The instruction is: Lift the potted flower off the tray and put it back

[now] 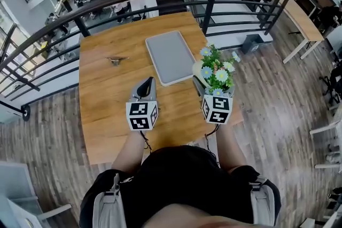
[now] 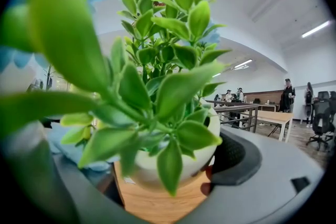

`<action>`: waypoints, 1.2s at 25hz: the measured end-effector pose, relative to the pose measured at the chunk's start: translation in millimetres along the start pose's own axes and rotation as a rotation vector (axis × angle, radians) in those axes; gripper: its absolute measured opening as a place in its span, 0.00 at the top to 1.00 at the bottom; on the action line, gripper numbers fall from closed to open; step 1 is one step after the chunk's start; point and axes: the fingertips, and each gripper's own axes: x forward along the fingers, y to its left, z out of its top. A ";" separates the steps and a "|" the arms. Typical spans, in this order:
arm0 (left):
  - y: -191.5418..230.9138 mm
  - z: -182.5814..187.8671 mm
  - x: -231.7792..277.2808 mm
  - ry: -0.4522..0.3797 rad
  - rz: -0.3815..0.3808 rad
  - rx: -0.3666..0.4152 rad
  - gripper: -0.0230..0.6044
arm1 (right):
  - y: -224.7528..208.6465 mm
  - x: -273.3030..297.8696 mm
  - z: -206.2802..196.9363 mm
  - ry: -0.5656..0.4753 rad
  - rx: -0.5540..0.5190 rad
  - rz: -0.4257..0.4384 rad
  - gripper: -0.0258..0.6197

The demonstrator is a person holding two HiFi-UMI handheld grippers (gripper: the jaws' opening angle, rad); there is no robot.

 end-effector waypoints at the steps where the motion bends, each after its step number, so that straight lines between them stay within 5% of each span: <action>1: -0.4 -0.6 -0.1 0.002 0.000 0.001 0.94 | 0.2 0.5 -0.5 0.001 0.001 0.003 0.13; 10: 9.3 0.6 -4.8 0.011 0.042 0.001 0.94 | 2.2 19.6 6.8 -0.015 -0.013 0.038 0.13; 18: 39.5 -6.9 -19.8 0.029 0.163 -0.019 0.94 | 21.7 85.9 19.6 -0.032 -0.045 0.119 0.13; 30: 94.0 -34.1 -62.2 0.099 0.411 -0.053 0.94 | 69.9 226.1 -88.3 0.147 -0.085 0.249 0.13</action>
